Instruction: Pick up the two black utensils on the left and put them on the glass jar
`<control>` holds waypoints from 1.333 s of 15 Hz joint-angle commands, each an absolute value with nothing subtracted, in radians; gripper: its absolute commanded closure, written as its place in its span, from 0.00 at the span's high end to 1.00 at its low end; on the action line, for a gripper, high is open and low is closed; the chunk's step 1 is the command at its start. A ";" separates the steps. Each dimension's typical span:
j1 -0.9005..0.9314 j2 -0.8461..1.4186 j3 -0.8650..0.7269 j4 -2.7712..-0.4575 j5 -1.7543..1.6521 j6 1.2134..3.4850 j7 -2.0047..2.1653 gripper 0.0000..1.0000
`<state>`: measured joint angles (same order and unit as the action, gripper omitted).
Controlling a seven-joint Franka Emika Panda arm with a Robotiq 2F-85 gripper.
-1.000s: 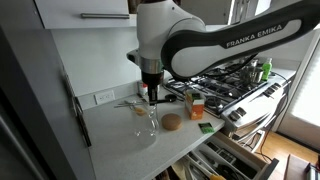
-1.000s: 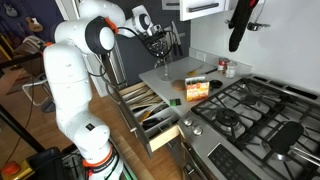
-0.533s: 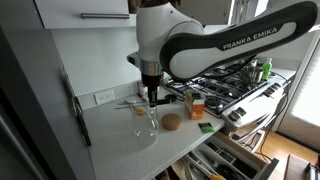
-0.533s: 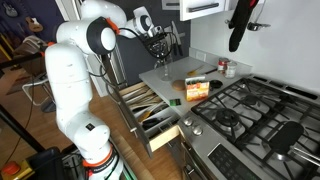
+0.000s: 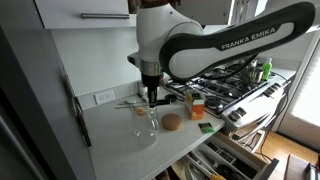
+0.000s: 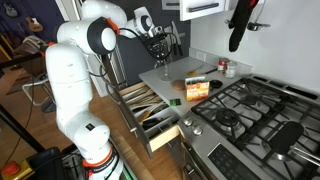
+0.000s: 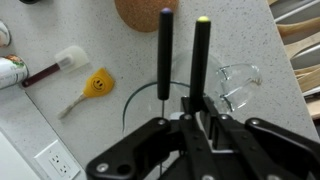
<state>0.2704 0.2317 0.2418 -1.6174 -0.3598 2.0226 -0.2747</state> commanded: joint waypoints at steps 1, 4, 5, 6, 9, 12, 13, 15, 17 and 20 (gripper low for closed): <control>0.269 0.242 0.234 -1.611 -0.334 2.046 -0.251 0.04; 0.270 0.245 0.231 -1.613 -0.331 2.061 -0.234 0.04; 0.270 0.246 0.230 -1.615 -0.330 2.066 -0.229 0.04; 0.270 0.248 0.229 -1.615 -0.330 2.070 -0.225 0.04; 0.270 0.251 0.227 -1.617 -0.330 2.077 -0.222 0.04; 0.271 0.249 0.226 -1.619 -0.331 2.074 -0.218 0.04; 0.271 0.249 0.226 -1.619 -0.331 2.073 -0.217 0.04; 0.271 0.246 0.226 -1.619 -0.330 2.071 -0.213 0.40; 0.271 0.243 0.227 -1.620 -0.328 2.073 -0.217 0.53; 0.271 0.240 0.228 -1.619 -0.327 2.074 -0.219 0.76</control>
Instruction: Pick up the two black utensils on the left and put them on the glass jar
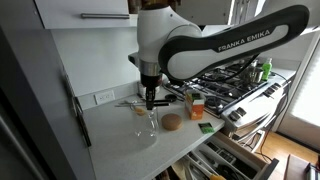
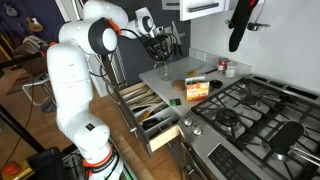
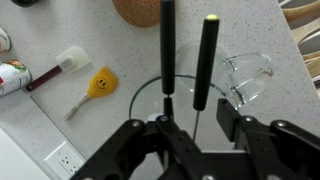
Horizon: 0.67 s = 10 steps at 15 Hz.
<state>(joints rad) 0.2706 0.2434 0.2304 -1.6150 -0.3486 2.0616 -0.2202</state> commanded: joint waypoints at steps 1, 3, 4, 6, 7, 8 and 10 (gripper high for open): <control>0.271 0.239 0.228 -1.619 -0.326 2.076 -0.219 0.84; 0.270 0.235 0.228 -1.618 -0.326 2.079 -0.219 0.99; 0.270 0.233 0.228 -1.617 -0.326 2.080 -0.218 1.00; 0.270 0.231 0.228 -1.618 -0.326 2.083 -0.218 1.00; 0.270 0.231 0.228 -1.616 -0.326 2.084 -0.217 1.00; 0.271 0.233 0.227 -1.614 -0.327 2.085 -0.215 1.00; 0.271 0.233 0.227 -1.613 -0.328 2.091 -0.213 1.00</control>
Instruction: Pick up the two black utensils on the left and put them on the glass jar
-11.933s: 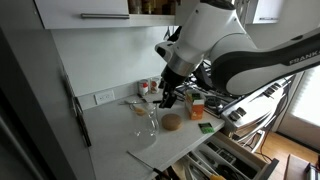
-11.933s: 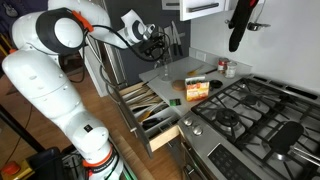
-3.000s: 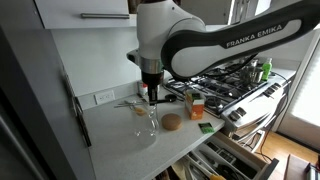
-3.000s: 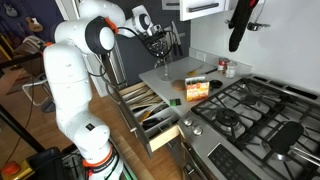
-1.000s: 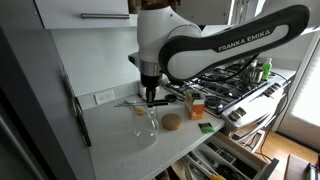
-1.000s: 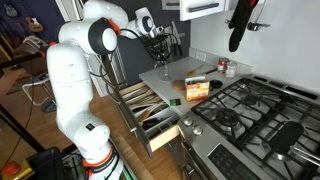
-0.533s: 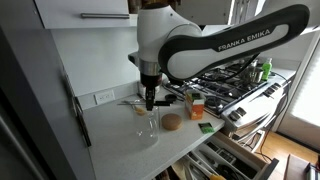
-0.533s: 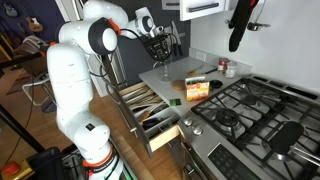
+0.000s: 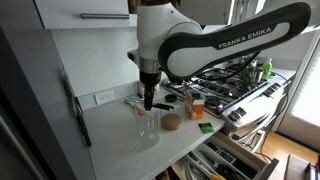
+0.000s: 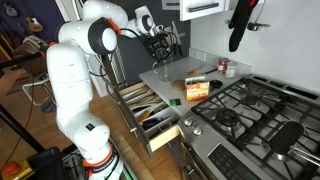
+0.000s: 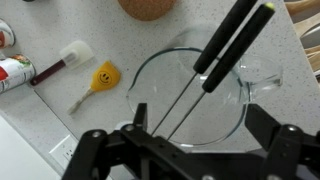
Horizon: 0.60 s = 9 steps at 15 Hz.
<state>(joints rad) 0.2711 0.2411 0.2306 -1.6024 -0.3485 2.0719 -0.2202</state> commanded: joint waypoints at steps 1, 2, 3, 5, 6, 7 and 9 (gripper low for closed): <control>0.271 0.231 0.227 -1.612 -0.328 2.094 -0.209 1.00; 0.271 0.228 0.227 -1.613 -0.325 2.098 -0.205 1.00; 0.271 0.218 0.227 -1.615 -0.319 2.100 -0.192 1.00; 0.269 0.179 0.228 -1.637 -0.296 2.113 -0.151 1.00; 0.268 0.147 0.230 -1.659 -0.278 2.125 -0.132 1.00; 0.267 0.122 0.231 -1.675 -0.262 2.134 -0.116 1.00; 0.263 0.057 0.235 -1.718 -0.211 2.141 -0.077 1.00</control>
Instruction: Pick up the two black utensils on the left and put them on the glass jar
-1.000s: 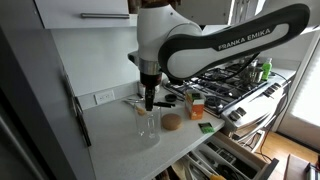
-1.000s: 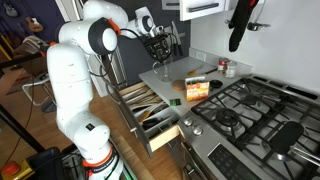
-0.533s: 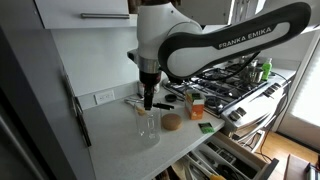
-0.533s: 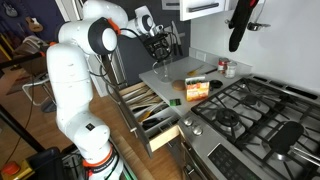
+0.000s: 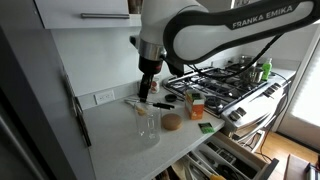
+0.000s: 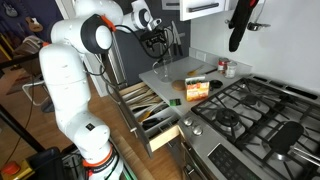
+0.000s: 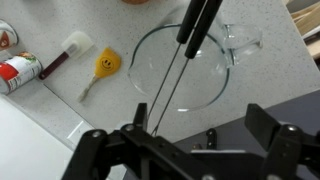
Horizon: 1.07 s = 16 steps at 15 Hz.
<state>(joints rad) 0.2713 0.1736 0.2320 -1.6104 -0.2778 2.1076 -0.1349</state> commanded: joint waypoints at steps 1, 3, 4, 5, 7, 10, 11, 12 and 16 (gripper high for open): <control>0.263 0.028 0.236 -1.734 -0.185 2.138 -0.050 1.00; 0.262 -0.034 0.237 -1.775 -0.123 2.140 0.022 1.00; 0.262 -0.066 0.238 -1.797 -0.091 2.138 0.067 1.00; 0.262 -0.094 0.238 -1.818 -0.076 2.139 0.113 1.00; 0.260 -0.151 0.242 -1.861 -0.055 2.132 0.214 1.00; 0.250 -0.227 0.253 -1.927 -0.049 2.136 0.379 1.00; 0.246 -0.252 0.258 -1.951 -0.047 2.144 0.433 1.00; 0.241 -0.274 0.264 -1.972 -0.047 2.150 0.486 1.00; 0.230 -0.355 0.290 -2.066 -0.061 2.234 0.555 1.00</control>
